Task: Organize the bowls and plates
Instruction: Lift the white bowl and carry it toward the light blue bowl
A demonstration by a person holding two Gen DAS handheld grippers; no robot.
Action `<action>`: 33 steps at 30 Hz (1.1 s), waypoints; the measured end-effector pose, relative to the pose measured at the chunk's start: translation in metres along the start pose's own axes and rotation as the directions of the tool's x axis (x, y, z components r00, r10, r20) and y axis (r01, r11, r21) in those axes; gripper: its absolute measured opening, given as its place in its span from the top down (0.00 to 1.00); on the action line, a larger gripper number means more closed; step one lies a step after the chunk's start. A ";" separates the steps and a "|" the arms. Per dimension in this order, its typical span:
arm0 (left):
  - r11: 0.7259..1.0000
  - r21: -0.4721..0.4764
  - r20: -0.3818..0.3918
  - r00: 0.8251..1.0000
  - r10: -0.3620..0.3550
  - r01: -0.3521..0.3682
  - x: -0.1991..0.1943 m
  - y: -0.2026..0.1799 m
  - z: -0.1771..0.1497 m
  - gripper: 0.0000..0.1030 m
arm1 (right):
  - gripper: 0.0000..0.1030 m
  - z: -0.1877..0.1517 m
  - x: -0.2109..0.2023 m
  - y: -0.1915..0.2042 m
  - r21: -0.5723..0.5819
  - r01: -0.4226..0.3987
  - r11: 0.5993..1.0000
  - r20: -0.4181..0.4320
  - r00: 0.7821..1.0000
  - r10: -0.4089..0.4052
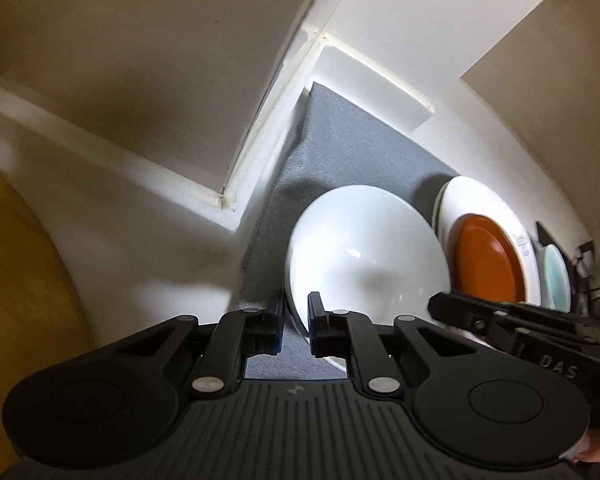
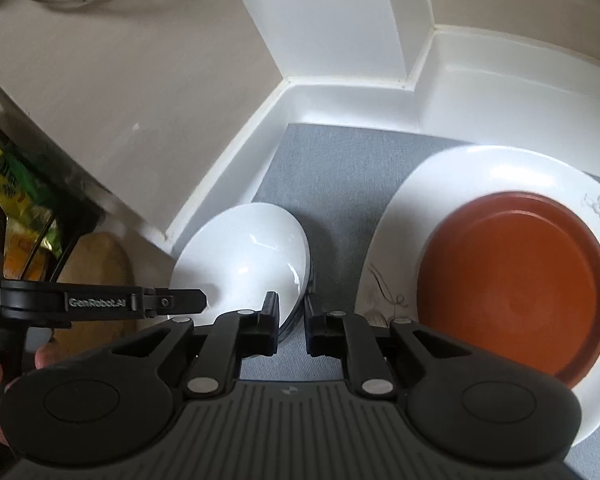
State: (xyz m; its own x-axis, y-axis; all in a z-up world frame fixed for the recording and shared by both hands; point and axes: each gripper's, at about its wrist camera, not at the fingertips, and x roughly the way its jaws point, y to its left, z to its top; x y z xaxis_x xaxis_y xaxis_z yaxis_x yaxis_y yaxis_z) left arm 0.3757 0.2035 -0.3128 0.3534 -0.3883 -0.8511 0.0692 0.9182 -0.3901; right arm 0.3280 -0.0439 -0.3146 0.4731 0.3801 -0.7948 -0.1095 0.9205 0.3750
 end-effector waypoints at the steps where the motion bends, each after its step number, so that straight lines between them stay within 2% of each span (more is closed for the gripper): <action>1: 1.000 -0.020 -0.005 1.000 -0.010 0.010 0.002 0.005 0.001 0.87 | 0.85 0.001 0.002 -0.002 0.005 -0.001 1.000 -0.005 1.000 0.001; 7: 0.997 -0.067 -0.002 1.000 0.030 -0.030 0.017 0.007 0.002 0.86 | 0.76 0.007 0.016 0.002 -0.022 0.020 1.000 -0.013 1.000 -0.020; 9: 0.997 -0.074 -0.024 1.000 0.017 -0.019 0.024 0.004 0.000 0.88 | 0.75 0.007 0.024 0.002 -0.023 0.025 0.999 -0.028 0.999 -0.026; 13: 0.995 -0.009 -0.009 0.995 0.103 -0.103 0.015 -0.007 -0.008 0.88 | 0.86 0.004 0.024 0.002 -0.004 0.015 1.000 -0.032 0.999 -0.016; 17: 0.997 -0.049 -0.007 0.998 0.055 -0.055 0.001 -0.005 -0.009 0.88 | 0.88 -0.001 0.013 0.003 0.010 0.007 1.000 -0.006 1.000 -0.007; 21: 0.997 -0.023 -0.012 0.997 0.071 -0.071 -0.015 -0.014 -0.010 0.88 | 0.89 0.000 -0.004 0.008 0.010 -0.001 1.000 0.022 1.000 0.001; 23: 0.997 -0.003 -0.021 0.997 0.079 -0.079 -0.017 -0.026 -0.009 0.88 | 0.89 -0.001 -0.016 0.008 0.004 0.008 1.000 0.052 0.999 -0.008; 29: 0.996 0.064 -0.056 0.996 0.069 -0.066 -0.008 -0.073 -0.006 0.88 | 0.89 -0.007 -0.055 -0.014 0.081 0.044 0.996 0.100 0.994 -0.052; 33: 0.984 0.167 -0.066 0.995 0.070 -0.058 -0.003 -0.121 -0.006 0.88 | 0.90 -0.017 -0.085 -0.032 0.101 0.110 0.989 0.150 0.981 -0.125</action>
State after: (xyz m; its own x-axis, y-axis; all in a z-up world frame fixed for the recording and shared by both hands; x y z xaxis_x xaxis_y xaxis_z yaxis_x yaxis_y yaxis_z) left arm 0.3604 0.0936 -0.2651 0.2953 -0.3278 -0.8974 0.2033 0.9394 -0.2762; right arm 0.2766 -0.1044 -0.2668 0.6089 0.2445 -0.7547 0.0324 0.9429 0.3316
